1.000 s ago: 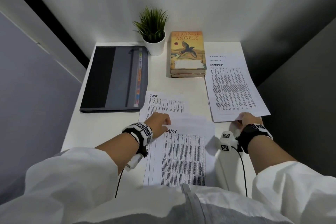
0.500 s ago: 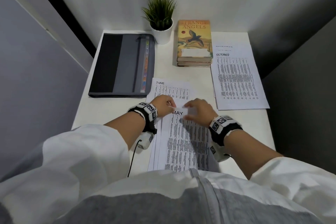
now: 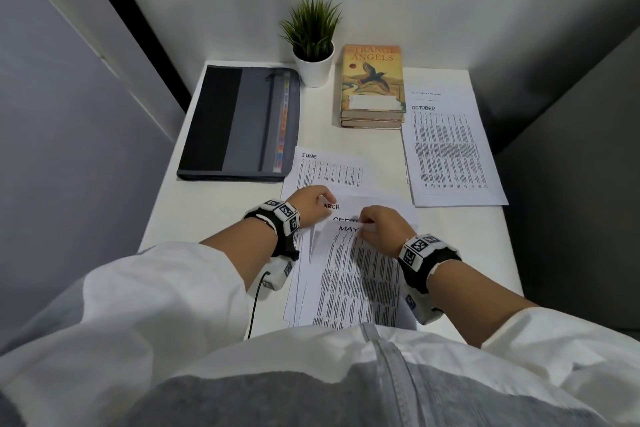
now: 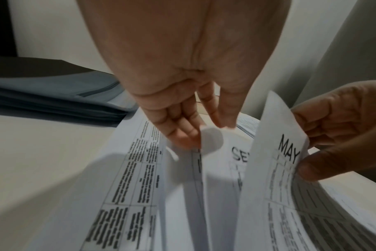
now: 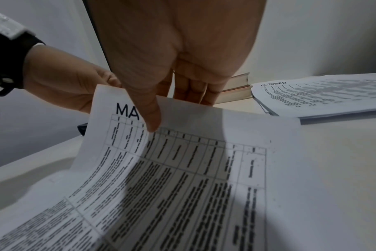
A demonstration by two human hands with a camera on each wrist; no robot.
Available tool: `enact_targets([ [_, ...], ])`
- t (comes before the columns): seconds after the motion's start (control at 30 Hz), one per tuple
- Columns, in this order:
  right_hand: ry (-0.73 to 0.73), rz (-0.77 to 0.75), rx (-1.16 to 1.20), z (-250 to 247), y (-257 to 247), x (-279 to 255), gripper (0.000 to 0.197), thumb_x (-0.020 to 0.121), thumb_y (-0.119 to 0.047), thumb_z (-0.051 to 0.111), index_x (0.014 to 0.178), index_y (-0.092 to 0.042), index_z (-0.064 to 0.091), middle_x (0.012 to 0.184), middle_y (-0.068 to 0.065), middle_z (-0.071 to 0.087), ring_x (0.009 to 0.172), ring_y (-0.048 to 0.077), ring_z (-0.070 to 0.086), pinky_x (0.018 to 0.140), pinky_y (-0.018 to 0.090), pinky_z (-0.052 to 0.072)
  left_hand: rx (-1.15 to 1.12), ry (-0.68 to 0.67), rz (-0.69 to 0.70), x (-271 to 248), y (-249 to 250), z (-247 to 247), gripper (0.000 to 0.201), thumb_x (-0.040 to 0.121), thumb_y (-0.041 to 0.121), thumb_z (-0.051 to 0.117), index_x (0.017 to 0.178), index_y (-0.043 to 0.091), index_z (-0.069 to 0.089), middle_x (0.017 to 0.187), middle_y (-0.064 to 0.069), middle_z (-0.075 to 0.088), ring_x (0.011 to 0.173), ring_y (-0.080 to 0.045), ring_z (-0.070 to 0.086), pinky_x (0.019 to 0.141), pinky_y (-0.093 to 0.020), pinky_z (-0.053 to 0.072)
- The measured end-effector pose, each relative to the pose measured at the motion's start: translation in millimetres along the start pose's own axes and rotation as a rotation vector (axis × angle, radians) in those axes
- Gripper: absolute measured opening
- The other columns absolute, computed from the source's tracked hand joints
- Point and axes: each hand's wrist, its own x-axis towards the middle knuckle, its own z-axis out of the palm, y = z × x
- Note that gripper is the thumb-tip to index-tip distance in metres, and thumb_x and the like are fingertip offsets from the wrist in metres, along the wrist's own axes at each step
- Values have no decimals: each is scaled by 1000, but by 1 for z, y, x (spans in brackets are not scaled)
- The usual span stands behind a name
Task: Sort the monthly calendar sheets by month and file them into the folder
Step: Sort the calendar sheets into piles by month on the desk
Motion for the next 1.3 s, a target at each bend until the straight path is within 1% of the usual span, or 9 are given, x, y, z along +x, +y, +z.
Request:
enact_targets([
  [0.1,25,8,34,4,6,-6,10,82,-10,65,83,-15,56,100,1,66,78,11,51,57,18,35,35,66,20,-2,-1,4,18,83,8,69,97,18,67,80,8,52,76,-10,52,75,-23,44],
  [0.2,52,30,76,5,7,-9,28,81,-15,69,106,-19,57,110,3,64,94,19,58,78,30,49,69,100,47,-5,1,6,9,85,8,67,91,14,70,77,5,56,73,-12,54,71,-22,45],
  [0.3,72,13,26,7,7,-9,44,85,-23,68,126,-19,53,118,4,61,109,21,56,93,35,46,58,126,75,-11,4,5,3,85,11,66,87,13,69,73,4,55,67,-13,51,63,-23,42],
  [0.63,106,-96,-71,8,4,-30,54,98,-49,40,144,-21,42,109,2,55,93,20,56,81,33,46,51,131,79,-14,-1,8,7,87,18,65,84,24,64,79,1,58,71,-14,52,72,-30,48],
  [0.73,165,-54,87,8,3,-38,46,101,-44,31,138,-23,49,110,1,65,97,19,61,83,34,49,43,124,84,-14,0,7,1,86,21,68,87,21,67,87,-5,64,75,-16,55,76,-33,50],
  [0.87,149,101,269,9,1,-33,36,98,-23,43,134,-20,47,83,-2,63,71,15,60,66,31,50,-20,82,71,-14,2,6,2,83,18,71,85,20,70,89,-5,68,78,-14,58,78,-29,50],
  [1.03,132,48,27,11,6,-27,24,87,-19,60,111,-16,62,101,-1,41,96,16,43,79,26,38,-37,-51,45,-13,3,3,3,83,17,70,84,16,73,93,1,72,87,-14,63,82,-27,50],
  [1.17,98,-12,-123,7,3,-22,10,79,-18,64,88,-16,61,95,1,53,91,21,47,72,30,36,-58,0,23,-9,3,6,15,89,32,64,95,20,70,95,2,68,88,-14,60,79,-28,47],
  [1.3,-8,-32,-180,6,-4,-18,18,85,-25,58,101,-18,62,92,3,65,87,25,58,71,29,35,-27,44,-2,-8,0,7,14,86,19,70,99,15,67,76,4,54,71,-12,51,71,-25,44],
])
